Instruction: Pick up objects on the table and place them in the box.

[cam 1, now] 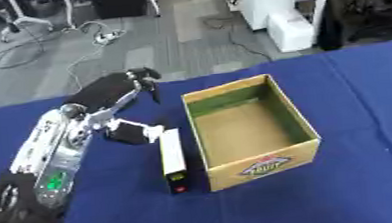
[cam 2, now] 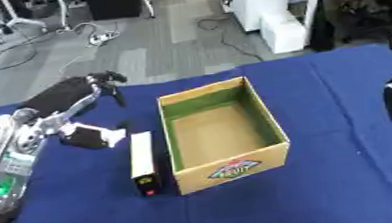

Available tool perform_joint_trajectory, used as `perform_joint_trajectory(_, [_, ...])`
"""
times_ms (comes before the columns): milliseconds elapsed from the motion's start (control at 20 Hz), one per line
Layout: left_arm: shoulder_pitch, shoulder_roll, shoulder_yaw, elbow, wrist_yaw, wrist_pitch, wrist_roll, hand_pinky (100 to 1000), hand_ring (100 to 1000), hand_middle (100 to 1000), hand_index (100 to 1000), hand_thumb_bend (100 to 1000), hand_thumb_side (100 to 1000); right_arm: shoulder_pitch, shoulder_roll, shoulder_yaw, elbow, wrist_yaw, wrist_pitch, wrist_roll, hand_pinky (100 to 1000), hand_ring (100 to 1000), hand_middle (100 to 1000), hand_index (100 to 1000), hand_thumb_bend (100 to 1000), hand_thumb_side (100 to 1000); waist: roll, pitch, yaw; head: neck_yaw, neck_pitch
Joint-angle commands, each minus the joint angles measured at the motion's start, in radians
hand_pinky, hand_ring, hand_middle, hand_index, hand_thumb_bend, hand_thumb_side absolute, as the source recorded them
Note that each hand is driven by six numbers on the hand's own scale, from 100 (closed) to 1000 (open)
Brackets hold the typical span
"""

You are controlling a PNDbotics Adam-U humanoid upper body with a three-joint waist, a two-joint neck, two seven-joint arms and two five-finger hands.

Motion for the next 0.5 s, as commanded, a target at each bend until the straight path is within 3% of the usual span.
perform_joint_trajectory(50, [-0.030, 0.049, -0.007, -0.010, -0.015, -0.023, -0.015, 940, 825, 885, 674, 100, 330, -0.004, -0.032, -0.004, -0.013, -0.012, -0.007, 0.022, 186, 331, 385, 473, 100, 1000, -0.002, -0.009, 0.000, -0.001, 0.001])
perform_joint_trajectory(300, [-0.049, 0.089, -0.022, 0.004, -0.029, -0.054, -0.051, 993, 875, 896, 682, 100, 310, -0.004, -0.034, -0.006, -0.013, -0.021, -0.002, 0.027, 186, 331, 385, 473, 100, 1000, 0.000, -0.011, -0.001, 0.000, 0.004])
perform_joint_trajectory(350, [-0.053, 0.101, -0.029, 0.011, -0.033, -0.062, -0.069, 1000, 930, 920, 706, 234, 356, -0.004, -0.035, -0.006, -0.013, -0.022, -0.002, 0.028, 186, 331, 385, 473, 100, 1000, 0.001, -0.011, -0.001, 0.001, 0.006])
perform_joint_trajectory(400, [-0.060, 0.114, -0.036, 0.019, -0.036, -0.071, -0.096, 1000, 949, 926, 710, 284, 370, -0.004, -0.036, -0.006, -0.013, -0.022, -0.001, 0.028, 187, 331, 385, 473, 100, 1000, 0.001, -0.011, -0.001, 0.001, 0.007])
perform_joint_trajectory(450, [-0.064, 0.117, -0.035, 0.019, -0.035, -0.076, -0.111, 1000, 934, 923, 709, 254, 364, -0.004, -0.036, -0.006, -0.013, -0.023, -0.001, 0.029, 187, 331, 385, 473, 100, 1000, 0.001, -0.012, -0.001, 0.001, 0.008])
perform_joint_trajectory(500, [-0.069, 0.131, -0.043, 0.024, -0.037, -0.086, -0.134, 1000, 975, 928, 712, 333, 382, -0.004, -0.037, -0.006, -0.013, -0.023, -0.001, 0.029, 187, 331, 385, 473, 100, 1000, 0.002, -0.012, -0.001, 0.001, 0.009])
